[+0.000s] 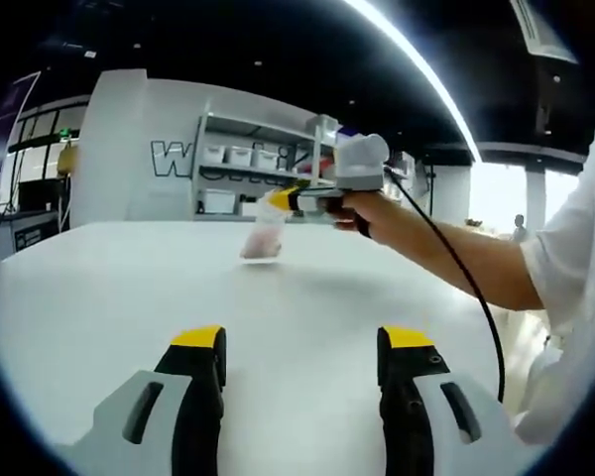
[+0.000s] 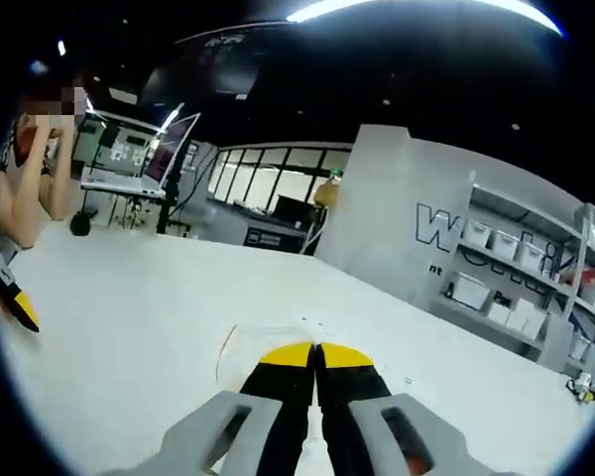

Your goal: Open the resealable bag by pulling the two sides of the seal apart until the entire bag opening is separated and visibly accessible.

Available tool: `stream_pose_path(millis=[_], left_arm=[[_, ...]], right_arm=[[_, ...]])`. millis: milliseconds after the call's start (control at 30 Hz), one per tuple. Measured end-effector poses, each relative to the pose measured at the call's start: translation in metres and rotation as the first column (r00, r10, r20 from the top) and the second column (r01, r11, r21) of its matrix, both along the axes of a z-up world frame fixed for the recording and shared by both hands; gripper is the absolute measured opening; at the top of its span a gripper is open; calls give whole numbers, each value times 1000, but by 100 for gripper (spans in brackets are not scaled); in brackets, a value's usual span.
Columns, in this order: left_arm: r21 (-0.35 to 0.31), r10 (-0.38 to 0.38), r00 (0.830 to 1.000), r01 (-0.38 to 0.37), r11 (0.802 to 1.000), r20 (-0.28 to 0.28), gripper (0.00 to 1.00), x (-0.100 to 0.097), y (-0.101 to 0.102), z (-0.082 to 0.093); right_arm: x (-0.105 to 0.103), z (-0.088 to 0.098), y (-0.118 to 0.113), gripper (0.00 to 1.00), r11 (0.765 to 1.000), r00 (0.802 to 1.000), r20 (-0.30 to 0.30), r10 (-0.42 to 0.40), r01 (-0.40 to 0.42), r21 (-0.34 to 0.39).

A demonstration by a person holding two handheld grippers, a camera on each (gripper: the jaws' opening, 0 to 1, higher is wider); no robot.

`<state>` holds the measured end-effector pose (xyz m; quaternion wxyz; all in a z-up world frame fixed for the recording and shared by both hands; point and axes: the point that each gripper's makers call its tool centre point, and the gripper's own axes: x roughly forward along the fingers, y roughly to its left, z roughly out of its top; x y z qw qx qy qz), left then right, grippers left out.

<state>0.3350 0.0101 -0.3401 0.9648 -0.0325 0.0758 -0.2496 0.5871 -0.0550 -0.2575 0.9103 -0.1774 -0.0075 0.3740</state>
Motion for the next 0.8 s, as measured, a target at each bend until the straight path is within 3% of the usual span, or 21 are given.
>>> stream_pose_path(millis=[400, 800], left_arm=[[-6, 3, 1000, -3, 1000, -2, 61, 0, 0, -1], [-5, 3, 1000, -3, 1000, -3, 61, 0, -1, -2]], right_arm=[[38, -4, -3, 0, 999, 999, -3, -44, 44, -14], [56, -11, -3, 0, 997, 997, -13, -70, 69, -24]])
